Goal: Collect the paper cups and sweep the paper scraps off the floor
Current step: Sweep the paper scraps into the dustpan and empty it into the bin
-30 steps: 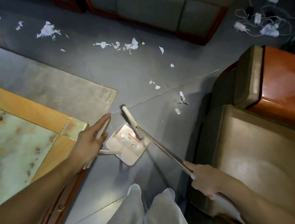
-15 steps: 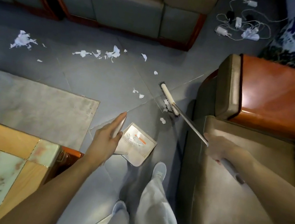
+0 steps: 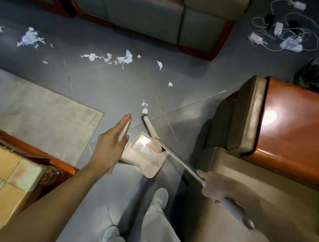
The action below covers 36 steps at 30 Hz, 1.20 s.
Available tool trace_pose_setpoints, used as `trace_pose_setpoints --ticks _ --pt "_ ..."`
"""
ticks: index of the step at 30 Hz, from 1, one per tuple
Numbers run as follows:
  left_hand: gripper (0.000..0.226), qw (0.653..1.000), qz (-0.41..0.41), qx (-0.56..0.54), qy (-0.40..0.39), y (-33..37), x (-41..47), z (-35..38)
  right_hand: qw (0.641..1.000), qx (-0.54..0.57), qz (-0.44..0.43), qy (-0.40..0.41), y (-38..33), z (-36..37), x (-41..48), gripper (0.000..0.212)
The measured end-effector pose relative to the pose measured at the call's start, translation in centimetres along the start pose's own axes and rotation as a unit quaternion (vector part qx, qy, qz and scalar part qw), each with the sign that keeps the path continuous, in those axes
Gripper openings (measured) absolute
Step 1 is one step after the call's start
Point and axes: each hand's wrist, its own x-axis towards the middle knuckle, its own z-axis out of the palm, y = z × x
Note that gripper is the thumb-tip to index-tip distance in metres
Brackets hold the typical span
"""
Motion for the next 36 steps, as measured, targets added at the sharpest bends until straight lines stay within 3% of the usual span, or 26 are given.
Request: trace_pose_setpoints --ticks 5,10,16,21,25,29,36 --pt "0.062 0.999 -0.012 -0.018 0.033 1.5 2.0 1.1 0.997 0.026 -0.055 -0.037 0.9 -4.4 -3.6 0.062" --pt "0.060 0.997 -0.014 -0.014 0.072 2.0 3.7 0.2 0.999 -0.011 -0.044 -0.004 0.5 -9.0 -3.2 0.072" --pt "0.058 0.994 -0.031 0.005 0.103 1.4 7.3 -1.6 0.996 -0.051 -0.060 0.052 -3.9 -15.9 2.8 0.045" --pt "0.057 0.991 -0.039 0.003 0.126 0.9 11.6 -3.2 0.990 -0.104 -0.048 0.081 -8.9 -19.9 8.1 0.048" --pt "0.059 0.992 -0.039 0.017 0.118 0.6 15.3 -5.0 0.985 -0.150 -0.072 0.054 -11.7 -21.6 10.2 0.050" --pt "0.063 0.992 -0.026 -0.009 0.125 1.5 17.7 -5.2 0.981 -0.167 -0.100 -0.010 -12.2 -22.2 10.4 0.036" --pt "0.062 0.993 -0.017 -0.027 0.118 4.6 20.6 -3.4 0.986 -0.048 -0.125 -0.100 -10.3 -29.9 8.8 0.079"
